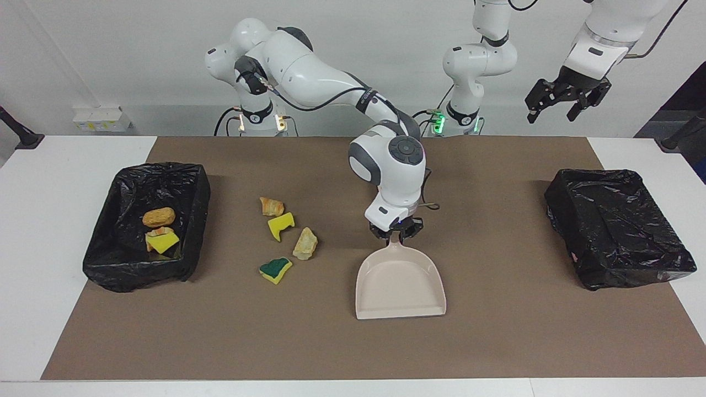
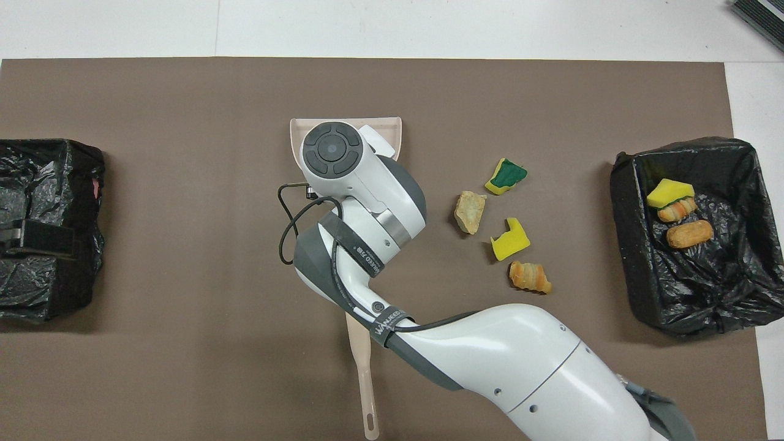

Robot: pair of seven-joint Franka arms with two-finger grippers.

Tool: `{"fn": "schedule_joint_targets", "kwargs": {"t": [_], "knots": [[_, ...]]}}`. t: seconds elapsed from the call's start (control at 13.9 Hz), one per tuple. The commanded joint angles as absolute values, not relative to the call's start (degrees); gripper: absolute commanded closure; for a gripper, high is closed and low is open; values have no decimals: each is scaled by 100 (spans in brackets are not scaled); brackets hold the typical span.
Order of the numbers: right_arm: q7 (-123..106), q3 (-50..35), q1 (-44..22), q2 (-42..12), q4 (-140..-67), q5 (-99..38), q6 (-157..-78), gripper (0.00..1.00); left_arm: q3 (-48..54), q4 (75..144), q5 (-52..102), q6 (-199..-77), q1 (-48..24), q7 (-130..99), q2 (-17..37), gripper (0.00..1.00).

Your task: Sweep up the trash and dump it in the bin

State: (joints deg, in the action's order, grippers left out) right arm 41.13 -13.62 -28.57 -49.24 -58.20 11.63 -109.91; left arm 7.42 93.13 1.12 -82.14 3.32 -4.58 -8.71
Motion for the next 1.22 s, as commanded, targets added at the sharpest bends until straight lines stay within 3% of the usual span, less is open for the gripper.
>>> {"fn": "schedule_joint_targets", "kwargs": {"t": [0.0, 0.29, 0.5, 0.86, 1.15], "knots": [[3920, -1459, -2655, -4843, -5783, 1020, -10881, 45, 791, 9167, 35, -8086, 387, -483, -809, 0], [3990, -1459, -2601, -4396, -5827, 984, -10741, 15, 791, 9167, 35, -8086, 387, -475, -809, 0], [3999, -1459, -2619, -3677, -6282, 600, -10416, 10, 791, 9167, 35, -8086, 387, -483, -809, 0], [3999, -1468, -2724, -1682, -8669, 449, -10292, 8, 791, 9167, 35, -8086, 387, -483, -809, 0], [3833, -1511, -2891, -434, -10901, -148, -11018, 8, 791, 9167, 35, -8086, 387, -483, -809, 0]]}}
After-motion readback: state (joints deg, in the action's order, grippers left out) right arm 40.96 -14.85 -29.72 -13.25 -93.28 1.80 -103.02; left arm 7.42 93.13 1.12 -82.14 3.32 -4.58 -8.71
